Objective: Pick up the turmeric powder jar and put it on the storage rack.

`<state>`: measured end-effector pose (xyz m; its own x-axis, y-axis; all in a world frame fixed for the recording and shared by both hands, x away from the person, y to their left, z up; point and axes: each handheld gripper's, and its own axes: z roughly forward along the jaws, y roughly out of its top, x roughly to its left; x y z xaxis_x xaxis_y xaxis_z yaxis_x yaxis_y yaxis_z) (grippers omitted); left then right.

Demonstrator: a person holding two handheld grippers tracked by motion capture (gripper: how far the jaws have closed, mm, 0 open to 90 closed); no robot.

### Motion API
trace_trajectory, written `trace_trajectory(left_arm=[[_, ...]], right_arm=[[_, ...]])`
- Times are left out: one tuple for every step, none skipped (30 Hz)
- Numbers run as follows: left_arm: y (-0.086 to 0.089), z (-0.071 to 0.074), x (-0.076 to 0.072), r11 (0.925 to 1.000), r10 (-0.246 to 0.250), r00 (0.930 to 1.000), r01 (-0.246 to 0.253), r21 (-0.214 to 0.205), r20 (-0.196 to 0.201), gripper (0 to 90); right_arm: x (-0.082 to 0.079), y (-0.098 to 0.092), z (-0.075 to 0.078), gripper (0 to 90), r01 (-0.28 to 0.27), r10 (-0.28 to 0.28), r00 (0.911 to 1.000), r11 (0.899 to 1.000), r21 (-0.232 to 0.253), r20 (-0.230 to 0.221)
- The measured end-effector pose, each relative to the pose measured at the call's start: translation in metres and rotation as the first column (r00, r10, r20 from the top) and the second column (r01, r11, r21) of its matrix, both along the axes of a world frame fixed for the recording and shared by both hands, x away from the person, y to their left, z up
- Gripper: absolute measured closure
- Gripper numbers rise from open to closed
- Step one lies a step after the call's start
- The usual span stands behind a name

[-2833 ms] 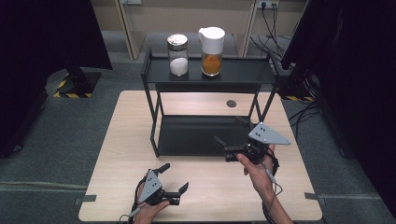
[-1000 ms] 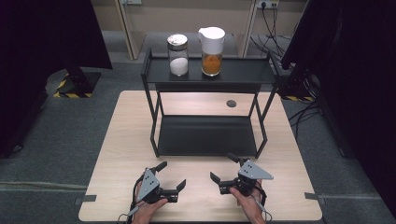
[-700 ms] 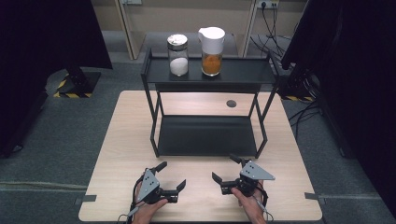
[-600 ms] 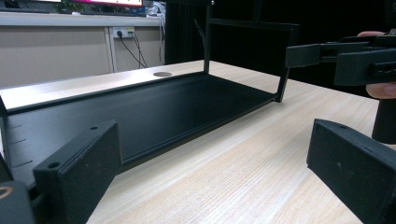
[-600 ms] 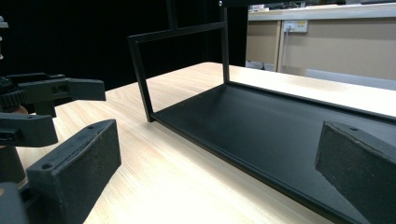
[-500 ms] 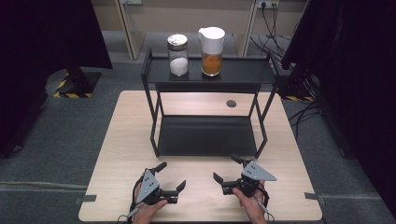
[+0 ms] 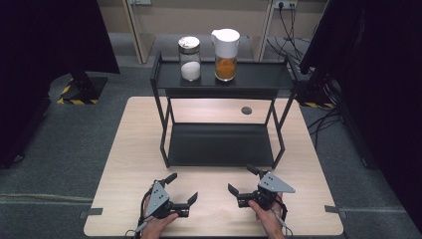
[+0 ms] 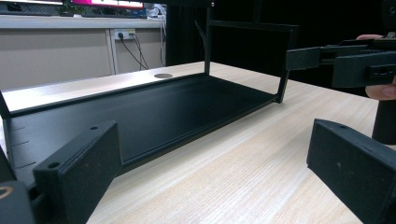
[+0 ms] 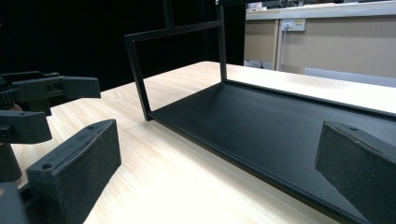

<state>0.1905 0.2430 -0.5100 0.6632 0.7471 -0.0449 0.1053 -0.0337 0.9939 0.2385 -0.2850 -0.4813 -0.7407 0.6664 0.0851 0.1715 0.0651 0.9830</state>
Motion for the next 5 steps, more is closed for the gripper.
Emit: trace_trajectory(left_arm=[[0.0,0.0,0.0,1.0,0.0,1.0,0.0,0.0,0.0,2.6],[0.0,0.0,0.0001,1.0,0.0,1.0,0.0,0.001,0.0,2.6],[-0.0001,0.0,0.0001,1.0,0.0,1.0,0.0,0.001,0.0,2.6],[-0.0001,0.0,0.0001,1.0,0.001,1.0,-0.001,0.001,0.0,2.6],[-0.0001,0.0,0.0001,1.0,0.001,1.0,-0.001,0.002,0.0,2.6]], right_arm=[[0.0001,-0.0002,-0.0001,0.5,0.0,0.0,1.0,1.0,0.001,0.0],[0.0002,-0.0003,-0.0002,0.5,0.001,-0.001,1.0,1.0,0.001,0.0],[0.0003,-0.0004,-0.0003,0.5,0.002,-0.002,1.0,1.0,0.001,0.0],[0.0004,-0.0005,-0.0005,0.5,0.002,-0.002,1.0,1.0,0.002,-0.001],[0.0006,-0.0006,-0.0005,0.5,0.002,-0.002,1.0,1.0,0.002,-0.001]])
